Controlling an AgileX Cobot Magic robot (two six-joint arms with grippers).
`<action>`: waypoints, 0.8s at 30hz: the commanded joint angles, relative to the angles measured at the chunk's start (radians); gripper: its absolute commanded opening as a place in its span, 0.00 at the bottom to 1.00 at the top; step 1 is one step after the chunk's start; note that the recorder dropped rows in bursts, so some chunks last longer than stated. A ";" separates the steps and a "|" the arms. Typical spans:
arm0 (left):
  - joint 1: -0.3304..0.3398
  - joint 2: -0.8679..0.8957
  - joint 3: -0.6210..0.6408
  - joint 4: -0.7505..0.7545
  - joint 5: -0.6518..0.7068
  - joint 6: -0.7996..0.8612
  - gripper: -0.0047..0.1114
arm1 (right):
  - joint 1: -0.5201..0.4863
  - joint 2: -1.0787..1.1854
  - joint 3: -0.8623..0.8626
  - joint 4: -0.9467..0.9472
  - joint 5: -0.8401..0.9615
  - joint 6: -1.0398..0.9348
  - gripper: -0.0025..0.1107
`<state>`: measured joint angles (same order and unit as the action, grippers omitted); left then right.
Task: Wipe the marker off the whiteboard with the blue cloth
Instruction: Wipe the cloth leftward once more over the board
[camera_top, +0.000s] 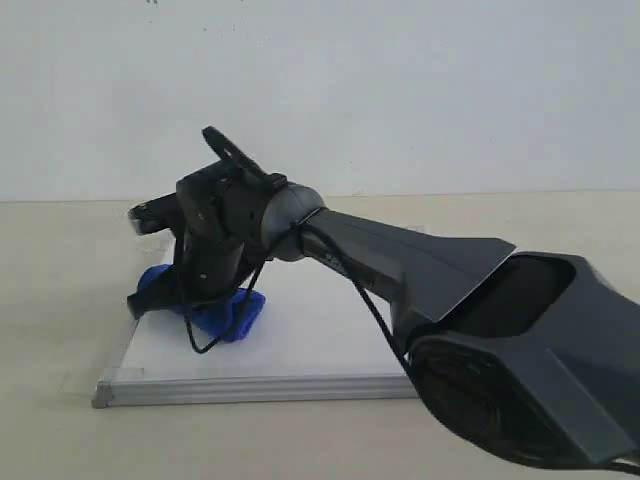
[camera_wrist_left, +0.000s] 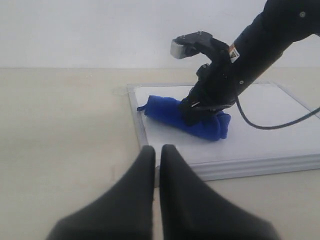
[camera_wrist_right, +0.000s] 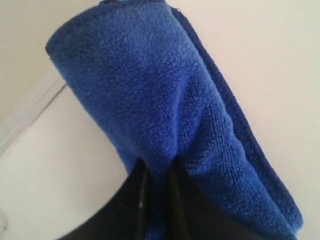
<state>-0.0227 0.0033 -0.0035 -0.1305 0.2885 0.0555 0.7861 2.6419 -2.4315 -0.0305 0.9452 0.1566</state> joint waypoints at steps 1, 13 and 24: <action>0.001 -0.003 0.004 -0.001 -0.003 0.005 0.07 | -0.059 0.010 -0.003 0.141 -0.048 0.026 0.02; 0.001 -0.003 0.004 -0.001 -0.003 0.005 0.07 | 0.020 0.021 -0.003 0.285 -0.121 -0.299 0.02; 0.001 -0.003 0.004 -0.001 -0.003 0.005 0.07 | -0.055 0.021 -0.003 0.177 -0.125 -0.056 0.02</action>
<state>-0.0227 0.0033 -0.0035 -0.1305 0.2885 0.0555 0.7296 2.6624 -2.4315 0.1121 0.8017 0.1258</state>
